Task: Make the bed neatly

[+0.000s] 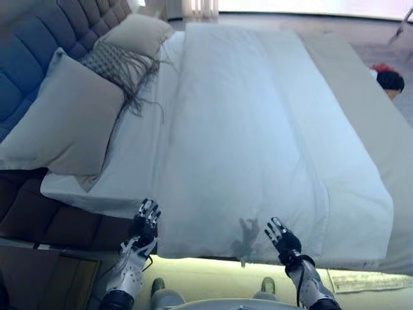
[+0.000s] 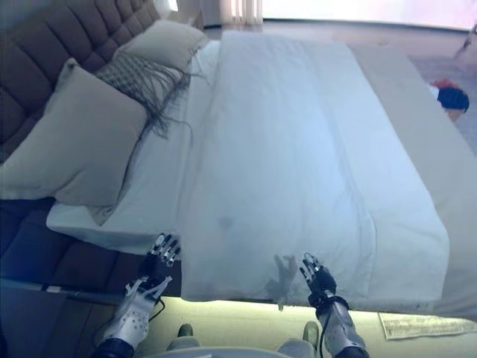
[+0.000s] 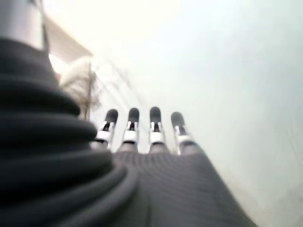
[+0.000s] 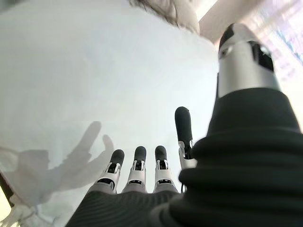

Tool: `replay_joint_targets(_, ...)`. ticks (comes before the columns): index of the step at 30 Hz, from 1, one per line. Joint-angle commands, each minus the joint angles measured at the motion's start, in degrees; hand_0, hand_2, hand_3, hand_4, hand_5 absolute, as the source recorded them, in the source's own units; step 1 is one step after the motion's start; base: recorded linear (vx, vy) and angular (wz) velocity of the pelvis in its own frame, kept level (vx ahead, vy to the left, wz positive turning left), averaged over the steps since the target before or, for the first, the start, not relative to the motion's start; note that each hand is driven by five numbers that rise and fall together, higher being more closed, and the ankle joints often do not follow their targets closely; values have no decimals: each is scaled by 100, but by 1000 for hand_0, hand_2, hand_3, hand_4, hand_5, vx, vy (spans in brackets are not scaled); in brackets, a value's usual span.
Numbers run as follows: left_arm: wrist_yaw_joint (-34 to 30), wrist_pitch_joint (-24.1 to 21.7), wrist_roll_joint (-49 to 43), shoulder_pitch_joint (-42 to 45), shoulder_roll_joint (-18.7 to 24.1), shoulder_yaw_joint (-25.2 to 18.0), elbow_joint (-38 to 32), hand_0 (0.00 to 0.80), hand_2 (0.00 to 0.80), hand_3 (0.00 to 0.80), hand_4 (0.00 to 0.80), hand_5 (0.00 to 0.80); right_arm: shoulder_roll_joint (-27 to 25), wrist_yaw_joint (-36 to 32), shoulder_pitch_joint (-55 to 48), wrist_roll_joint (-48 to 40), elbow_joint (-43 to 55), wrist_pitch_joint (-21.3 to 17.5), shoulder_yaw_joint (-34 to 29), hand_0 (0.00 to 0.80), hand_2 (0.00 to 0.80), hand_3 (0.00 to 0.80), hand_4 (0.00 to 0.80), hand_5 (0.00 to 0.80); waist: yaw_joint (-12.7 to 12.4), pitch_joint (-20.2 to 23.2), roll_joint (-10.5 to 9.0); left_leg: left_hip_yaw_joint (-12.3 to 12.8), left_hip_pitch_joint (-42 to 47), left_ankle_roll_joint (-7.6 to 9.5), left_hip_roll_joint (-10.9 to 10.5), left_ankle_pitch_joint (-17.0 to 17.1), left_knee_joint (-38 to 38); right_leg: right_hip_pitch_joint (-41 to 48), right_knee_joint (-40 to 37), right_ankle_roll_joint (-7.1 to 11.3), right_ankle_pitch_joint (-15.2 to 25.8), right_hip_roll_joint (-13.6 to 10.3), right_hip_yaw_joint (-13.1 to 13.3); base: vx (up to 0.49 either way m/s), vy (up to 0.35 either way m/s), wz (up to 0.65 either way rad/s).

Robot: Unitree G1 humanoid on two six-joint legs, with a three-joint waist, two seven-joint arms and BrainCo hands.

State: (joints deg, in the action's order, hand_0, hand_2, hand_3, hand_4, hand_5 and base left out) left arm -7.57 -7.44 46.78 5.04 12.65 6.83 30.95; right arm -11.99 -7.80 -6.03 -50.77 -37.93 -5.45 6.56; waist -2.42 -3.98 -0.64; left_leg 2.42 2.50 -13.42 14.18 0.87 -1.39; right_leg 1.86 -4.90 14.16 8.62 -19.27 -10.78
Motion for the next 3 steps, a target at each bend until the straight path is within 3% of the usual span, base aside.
replay_joint_targets(1, -47, 120, -406, -104, 317, 144, -283, 0, 0, 0, 0, 0, 94, 218, -53, -230, 591, -28, -191, 0, 0, 0, 0, 0, -88, 76, -36, -178, -81, 509, -58, 498, 66, 34, 365, -93, 154, -59, 54, 91, -3, 6)
replay_joint_targets(3, 18, 132, -572, -72, 348, 157, -294, 0, 0, 0, 0, 0, 132, 311, -99, -189, 562, 52, -184, 0, 0, 0, 0, 0, -79, 104, -28, -158, -8, 515, -47, 480, 53, 91, 340, -78, 159, -67, 57, 44, 2, 6)
